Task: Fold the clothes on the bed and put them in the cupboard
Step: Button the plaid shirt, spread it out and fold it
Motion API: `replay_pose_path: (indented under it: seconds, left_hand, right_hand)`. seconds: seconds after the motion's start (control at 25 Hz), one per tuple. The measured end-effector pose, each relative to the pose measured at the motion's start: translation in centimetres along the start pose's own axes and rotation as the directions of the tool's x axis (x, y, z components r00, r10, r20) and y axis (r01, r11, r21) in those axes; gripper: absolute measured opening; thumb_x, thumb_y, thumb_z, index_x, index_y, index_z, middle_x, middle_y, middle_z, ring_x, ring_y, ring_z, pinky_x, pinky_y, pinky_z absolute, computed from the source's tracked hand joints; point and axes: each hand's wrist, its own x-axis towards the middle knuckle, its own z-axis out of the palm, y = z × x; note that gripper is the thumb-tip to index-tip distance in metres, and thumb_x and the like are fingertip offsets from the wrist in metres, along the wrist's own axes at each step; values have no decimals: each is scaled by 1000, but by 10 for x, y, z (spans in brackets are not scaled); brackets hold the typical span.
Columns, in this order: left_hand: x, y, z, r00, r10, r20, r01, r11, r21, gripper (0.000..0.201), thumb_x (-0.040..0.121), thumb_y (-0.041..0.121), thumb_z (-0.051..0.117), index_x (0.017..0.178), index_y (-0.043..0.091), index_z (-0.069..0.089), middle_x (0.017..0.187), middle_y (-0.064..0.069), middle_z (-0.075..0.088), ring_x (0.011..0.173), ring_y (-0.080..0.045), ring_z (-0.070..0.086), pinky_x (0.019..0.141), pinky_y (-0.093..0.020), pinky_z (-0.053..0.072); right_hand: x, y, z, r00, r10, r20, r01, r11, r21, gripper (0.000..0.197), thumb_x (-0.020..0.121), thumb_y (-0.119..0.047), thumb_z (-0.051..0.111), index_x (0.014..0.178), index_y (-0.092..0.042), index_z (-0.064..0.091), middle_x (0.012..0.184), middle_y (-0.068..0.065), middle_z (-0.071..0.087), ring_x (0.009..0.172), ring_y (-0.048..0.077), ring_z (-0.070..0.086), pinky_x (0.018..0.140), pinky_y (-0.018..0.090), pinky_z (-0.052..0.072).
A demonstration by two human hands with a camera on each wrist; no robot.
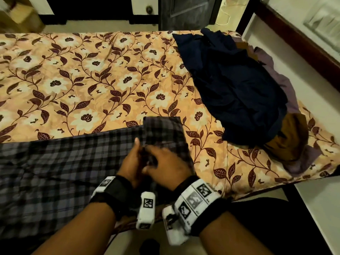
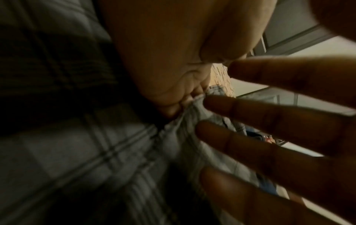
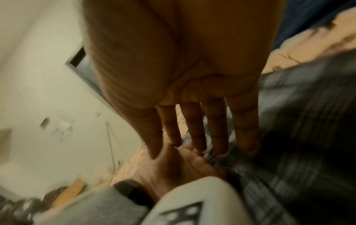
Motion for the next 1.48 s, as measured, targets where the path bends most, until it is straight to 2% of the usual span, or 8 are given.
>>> replay_pose_path:
  seconds: [0.12,0.36,0.6,0.92,1.04,1.16,1.32,1.48]
  left_hand:
    - [8,-10,-4,999,12,-36,-10,998,59,43,100,41,45,116,6,63,111,-18,70,97,-29,70,73,-37,57]
    - [23,-14,9,935,227,-272,-154,952,266,53,86,-4,65,135,10,50,121,-13,65,106,-29,64,97,-48,51]
    - [20,2,15,859,443,-255,-223,774,592,19,89,25,70,99,9,67,91,-7,69,77,-23,65,62,-35,56]
    - [19,1,10,806,557,-200,-227,603,765,15,85,22,73,81,9,67,77,-6,69,73,-21,66,68,-34,56]
    - [19,-6,3,822,527,-217,-239,665,708,19,80,13,78,83,17,60,81,-9,65,75,-25,65,68,-36,57]
    - [19,-7,2,839,451,-303,-263,825,500,35,78,-5,75,92,21,56,85,-9,57,78,-27,63,63,-33,57]
    - [19,-2,3,880,381,-283,-266,890,369,58,77,-7,75,120,22,51,114,-3,54,97,-23,61,63,-29,56]
    - [14,-5,-1,752,640,-158,-215,465,859,55,82,25,76,131,25,51,132,-4,42,108,-18,49,92,-34,49]
  right_hand:
    - [-8,5,10,993,28,118,-65,945,320,40,91,-15,59,130,-19,58,129,0,62,117,14,56,103,27,41]
    - [-3,72,-36,935,206,-287,-138,961,241,34,94,-9,54,127,-15,60,131,3,57,121,20,53,102,27,41]
    - [23,98,-21,987,-42,-153,19,989,-149,51,93,-6,53,142,-19,42,142,6,29,125,27,44,104,36,41]
    - [22,111,-34,958,-113,-264,161,973,167,35,83,10,54,91,-23,51,114,1,52,97,7,51,78,12,41]
    - [20,112,-36,963,-86,-254,157,949,273,38,86,9,54,89,-29,52,117,-3,55,89,-7,50,77,12,43]
    - [18,111,-37,971,-82,-224,159,923,352,46,88,7,53,84,-39,54,116,-7,58,93,10,56,79,24,51]
    - [12,97,-51,997,-60,-46,75,881,467,33,82,17,48,87,-14,58,94,5,58,68,4,56,59,16,46]
    - [12,81,-63,995,-102,-6,91,856,509,25,86,14,50,77,-8,56,85,16,54,56,13,48,50,18,39]
